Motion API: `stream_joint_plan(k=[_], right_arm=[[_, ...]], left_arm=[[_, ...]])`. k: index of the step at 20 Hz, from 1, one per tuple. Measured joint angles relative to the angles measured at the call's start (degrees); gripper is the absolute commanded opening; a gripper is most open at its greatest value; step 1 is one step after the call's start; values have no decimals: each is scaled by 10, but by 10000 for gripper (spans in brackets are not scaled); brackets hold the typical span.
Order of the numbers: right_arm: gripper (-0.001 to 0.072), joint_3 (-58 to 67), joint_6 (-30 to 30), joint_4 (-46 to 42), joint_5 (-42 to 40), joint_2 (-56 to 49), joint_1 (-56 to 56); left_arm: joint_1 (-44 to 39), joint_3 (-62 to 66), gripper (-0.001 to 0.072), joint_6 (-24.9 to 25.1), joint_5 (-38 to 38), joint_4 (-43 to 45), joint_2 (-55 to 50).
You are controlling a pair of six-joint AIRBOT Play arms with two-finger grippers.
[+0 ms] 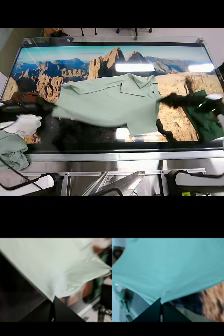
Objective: Fold the shirts.
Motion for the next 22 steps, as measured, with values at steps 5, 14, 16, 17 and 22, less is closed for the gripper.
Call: stream_joint_plan(k=[5, 14, 16, 17, 22], right_arm=[[20, 215, -23, 141, -40, 153, -48], [19, 373, -64, 123, -165, 236, -114], [19, 377, -53, 117, -144, 199, -115], [19, 377, -47, 115, -127, 172, -112], [19, 340, -30, 59, -91, 16, -36]], left_arm=[[92, 195, 13, 7, -51, -243, 142], [218, 393, 13, -28, -53, -290, 197], [147, 400, 13, -32, -52, -203, 159], [106, 402, 13, -36, -50, -158, 136], [-76, 407, 13, -56, 2, 35, -24]])
